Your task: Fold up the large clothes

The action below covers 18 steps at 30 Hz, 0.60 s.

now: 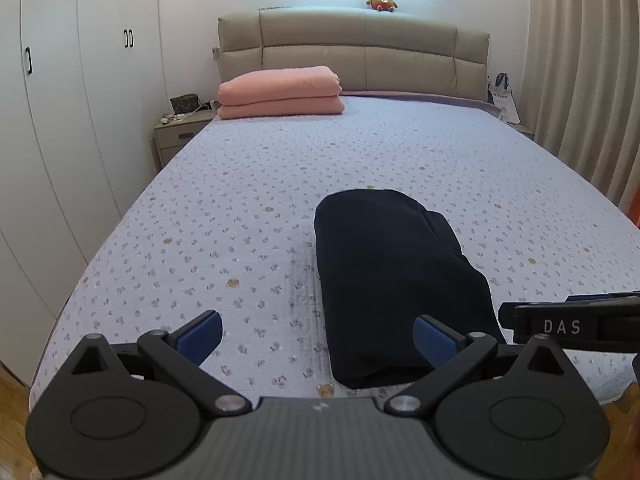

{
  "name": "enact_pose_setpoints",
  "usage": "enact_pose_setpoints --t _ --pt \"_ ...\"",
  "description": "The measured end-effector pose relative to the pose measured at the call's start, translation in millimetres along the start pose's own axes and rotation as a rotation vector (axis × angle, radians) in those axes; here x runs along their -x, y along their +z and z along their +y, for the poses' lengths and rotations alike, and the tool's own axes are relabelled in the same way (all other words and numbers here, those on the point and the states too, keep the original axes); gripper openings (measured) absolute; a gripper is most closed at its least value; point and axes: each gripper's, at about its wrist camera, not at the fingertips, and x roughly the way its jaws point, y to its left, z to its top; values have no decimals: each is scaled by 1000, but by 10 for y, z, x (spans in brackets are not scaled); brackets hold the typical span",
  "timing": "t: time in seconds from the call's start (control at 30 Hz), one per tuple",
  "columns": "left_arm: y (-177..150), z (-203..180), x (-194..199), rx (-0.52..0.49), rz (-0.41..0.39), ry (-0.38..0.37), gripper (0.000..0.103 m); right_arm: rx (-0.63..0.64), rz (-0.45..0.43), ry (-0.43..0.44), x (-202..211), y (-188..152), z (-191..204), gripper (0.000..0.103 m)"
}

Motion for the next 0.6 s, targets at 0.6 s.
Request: enact_pose_setpoints --t 0.6 --pt "-78 -212 -11 -35 7 -11 101 -16 5 6 75 -91 -197 83"
